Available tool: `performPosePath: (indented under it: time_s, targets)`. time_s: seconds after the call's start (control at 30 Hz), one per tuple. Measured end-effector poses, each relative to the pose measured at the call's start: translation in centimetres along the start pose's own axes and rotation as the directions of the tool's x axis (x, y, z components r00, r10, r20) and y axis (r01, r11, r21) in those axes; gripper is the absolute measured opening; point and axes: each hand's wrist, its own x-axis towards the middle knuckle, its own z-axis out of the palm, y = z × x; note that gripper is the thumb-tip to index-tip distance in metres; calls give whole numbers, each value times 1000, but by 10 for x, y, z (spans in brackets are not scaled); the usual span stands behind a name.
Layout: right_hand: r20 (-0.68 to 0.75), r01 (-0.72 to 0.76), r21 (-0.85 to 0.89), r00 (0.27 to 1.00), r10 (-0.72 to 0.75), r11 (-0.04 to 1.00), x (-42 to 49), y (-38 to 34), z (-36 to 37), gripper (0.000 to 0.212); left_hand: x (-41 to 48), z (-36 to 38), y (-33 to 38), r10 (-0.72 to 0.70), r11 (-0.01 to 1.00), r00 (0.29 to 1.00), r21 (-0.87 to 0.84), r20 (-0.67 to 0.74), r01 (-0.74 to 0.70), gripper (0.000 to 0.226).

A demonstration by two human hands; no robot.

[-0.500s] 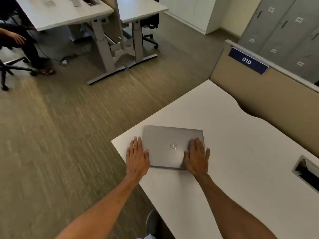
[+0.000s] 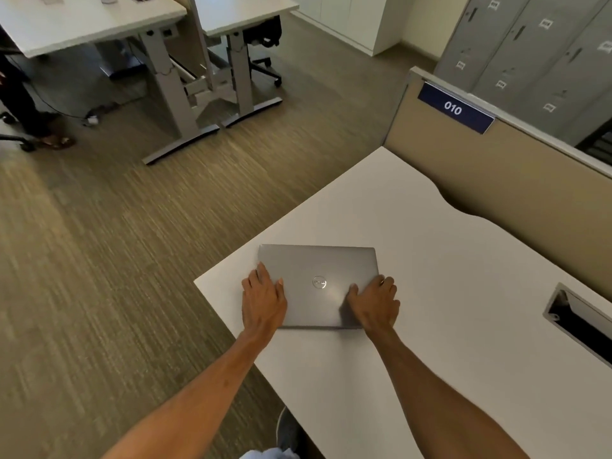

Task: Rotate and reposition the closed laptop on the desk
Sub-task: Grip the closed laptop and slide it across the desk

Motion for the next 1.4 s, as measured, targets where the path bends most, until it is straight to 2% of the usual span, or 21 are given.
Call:
performPosePath:
  time_s: [0.1, 0.2, 0.27, 0.4, 0.57, 0.73, 1.0, 1.23, 1.4]
  targets:
    - [74, -41, 96, 997, 34, 995, 10, 0, -7, 70, 8, -5, 9, -87, 996, 996, -29, 25, 87, 71]
    - [149, -83, 167, 987, 58, 982, 19, 1, -16, 71, 21, -17, 15, -164, 982, 985, -83, 52, 168, 51]
    - [181, -122, 206, 980, 84, 971, 24, 2, -19, 77, 29, -25, 16, -215, 965, 973, -134, 84, 225, 45]
    - [207, -189, 264, 969, 135, 946, 27, 2, -19, 83, 37, -28, 16, -288, 921, 949, -234, 131, 312, 48]
    - [215, -184, 283, 969, 125, 941, 27, 5, -19, 87, 36, -20, 20, -353, 874, 924, -300, 147, 381, 55]
    - [227, -229, 330, 961, 158, 916, 28, 7, -22, 90, 39, -23, 25, -448, 778, 869, -387, 213, 495, 56]
    - [251, -270, 357, 950, 186, 894, 21, 44, -32, 91, 12, -12, 42, -432, 758, 869, -424, 242, 495, 56]
    - [222, -353, 468, 934, 279, 810, -15, 128, -45, 89, -34, 7, 85, -310, 823, 920, -417, 238, 386, 58]
    - [197, -425, 480, 905, 378, 767, -47, 200, -61, 86, -91, 37, 124, -236, 874, 929, -355, 287, 331, 58]
